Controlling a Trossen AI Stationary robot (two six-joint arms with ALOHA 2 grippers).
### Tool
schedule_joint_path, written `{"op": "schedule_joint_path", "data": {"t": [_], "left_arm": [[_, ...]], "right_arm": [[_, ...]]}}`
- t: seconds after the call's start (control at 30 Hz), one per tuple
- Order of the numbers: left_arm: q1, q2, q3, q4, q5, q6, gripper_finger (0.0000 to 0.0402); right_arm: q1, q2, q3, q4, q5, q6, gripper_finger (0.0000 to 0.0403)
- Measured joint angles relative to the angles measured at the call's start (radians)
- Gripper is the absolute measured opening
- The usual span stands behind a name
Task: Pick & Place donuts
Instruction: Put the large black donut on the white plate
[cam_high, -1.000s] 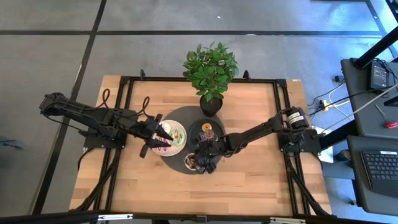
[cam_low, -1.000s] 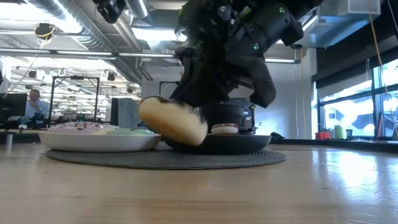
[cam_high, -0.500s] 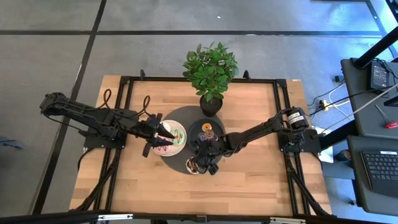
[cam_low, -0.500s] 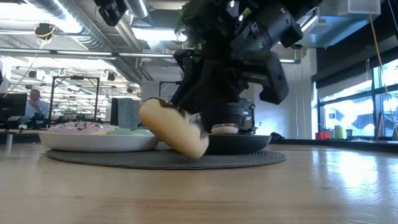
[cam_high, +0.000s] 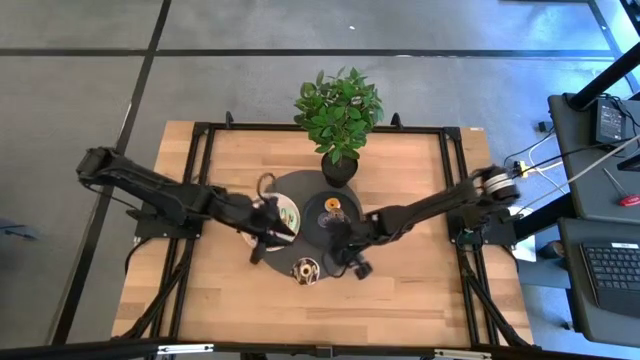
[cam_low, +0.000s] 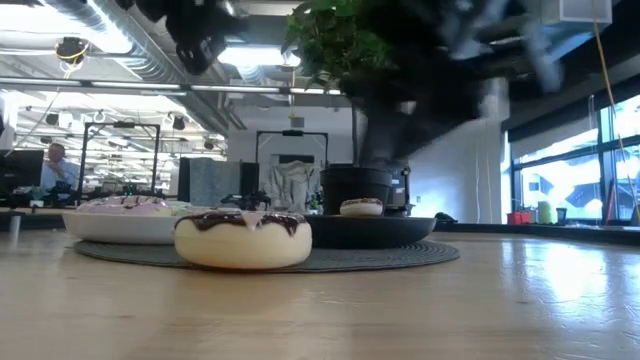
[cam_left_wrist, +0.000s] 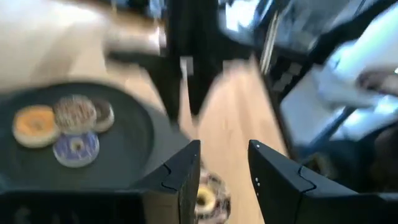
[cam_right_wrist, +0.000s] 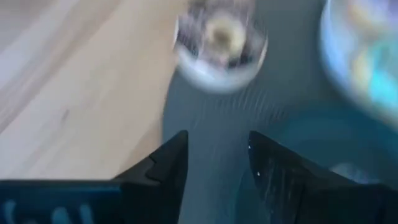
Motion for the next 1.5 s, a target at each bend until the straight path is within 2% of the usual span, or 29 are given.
{"op": "schedule_joint_path", "data": {"t": [0.07, 0.17, 0.3, 0.4, 0.47, 0.67, 1.0, 1.5], "left_arm": [[-0.022, 0.067, 0.032, -0.047, -0.021, 0.009, 0.013], [-0.055, 0.168, 0.09, -0.128, -0.07, 0.018, 0.013], [-0.082, 0.295, 0.148, -0.162, -0.075, 0.013, 0.013], [-0.085, 0.371, 0.185, -0.156, -0.072, -0.031, 0.013], [-0.086, 0.416, 0.205, -0.157, -0.072, -0.035, 0.0129], [-0.089, 0.522, 0.239, -0.162, -0.071, -0.002, 0.0129], [-0.081, 0.573, 0.24, -0.214, -0.115, -0.007, 0.0129], [-0.096, 0.635, 0.241, -0.186, -0.12, -0.03, 0.0129]], "right_arm": [[0.0, -0.07, -0.055, -0.055, 0.043, 0.074, 0.0171], [0.007, -0.198, -0.155, -0.055, 0.18, 0.2, 0.0172], [0.028, -0.357, -0.278, -0.045, 0.375, 0.36, 0.0172], [0.05, -0.449, -0.36, 0.01, 0.505, 0.441, 0.0172], [0.061, -0.487, -0.42, 0.087, 0.556, 0.457, 0.0172], [0.065, -0.513, -0.546, 0.281, 0.568, 0.435, 0.0172], [0.063, -0.513, -0.563, 0.304, 0.568, 0.384, 0.0172], [0.063, -0.513, -0.563, 0.302, 0.575, 0.381, 0.0172]]}}
